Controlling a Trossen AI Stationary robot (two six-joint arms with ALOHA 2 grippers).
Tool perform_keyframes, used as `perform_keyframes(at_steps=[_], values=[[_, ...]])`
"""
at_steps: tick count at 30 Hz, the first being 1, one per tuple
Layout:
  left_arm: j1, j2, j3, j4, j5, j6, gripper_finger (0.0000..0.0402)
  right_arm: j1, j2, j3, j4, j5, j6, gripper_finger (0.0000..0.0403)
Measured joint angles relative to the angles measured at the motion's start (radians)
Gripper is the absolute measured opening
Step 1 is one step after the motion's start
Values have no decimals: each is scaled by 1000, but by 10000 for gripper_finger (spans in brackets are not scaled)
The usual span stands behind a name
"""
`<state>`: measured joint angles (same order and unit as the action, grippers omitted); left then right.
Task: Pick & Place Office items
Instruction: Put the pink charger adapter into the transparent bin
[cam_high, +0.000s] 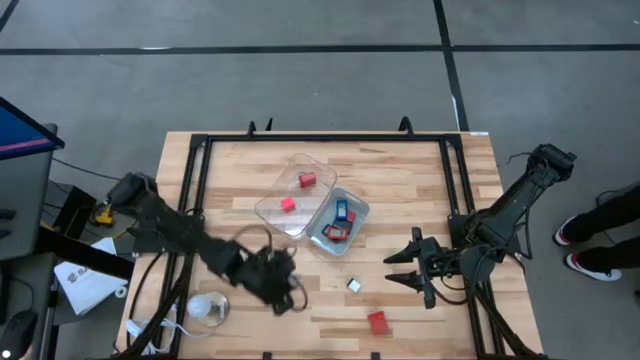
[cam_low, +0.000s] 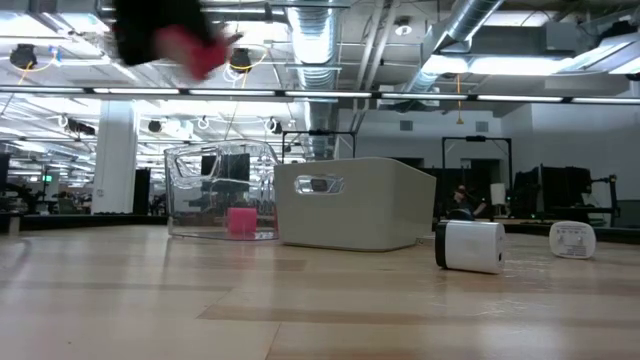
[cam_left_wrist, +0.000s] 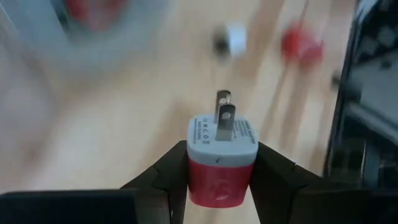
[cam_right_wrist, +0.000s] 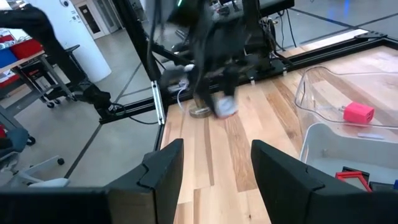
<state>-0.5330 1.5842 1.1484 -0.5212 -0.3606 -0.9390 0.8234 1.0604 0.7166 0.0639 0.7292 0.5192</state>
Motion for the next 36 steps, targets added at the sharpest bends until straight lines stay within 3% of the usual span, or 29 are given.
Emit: perform_keyframes(at_steps=[6, 12, 16, 20, 36], values=[[262, -95, 2, 30, -50, 295, 125, 0, 0, 0, 2, 0, -3, 182], [596, -41, 1, -3, 201, 526, 125, 0, 0, 0, 1, 0, -3, 182], [714, 3, 1, -82, 235, 615, 125, 0, 0, 0, 0, 0, -4, 182], [763, 47, 0, -124, 276, 655, 125, 0, 0, 0, -3, 0, -4, 182], [756, 125, 1, -113, 309, 670, 126, -1, 0, 0, -14, 4, 2, 182]])
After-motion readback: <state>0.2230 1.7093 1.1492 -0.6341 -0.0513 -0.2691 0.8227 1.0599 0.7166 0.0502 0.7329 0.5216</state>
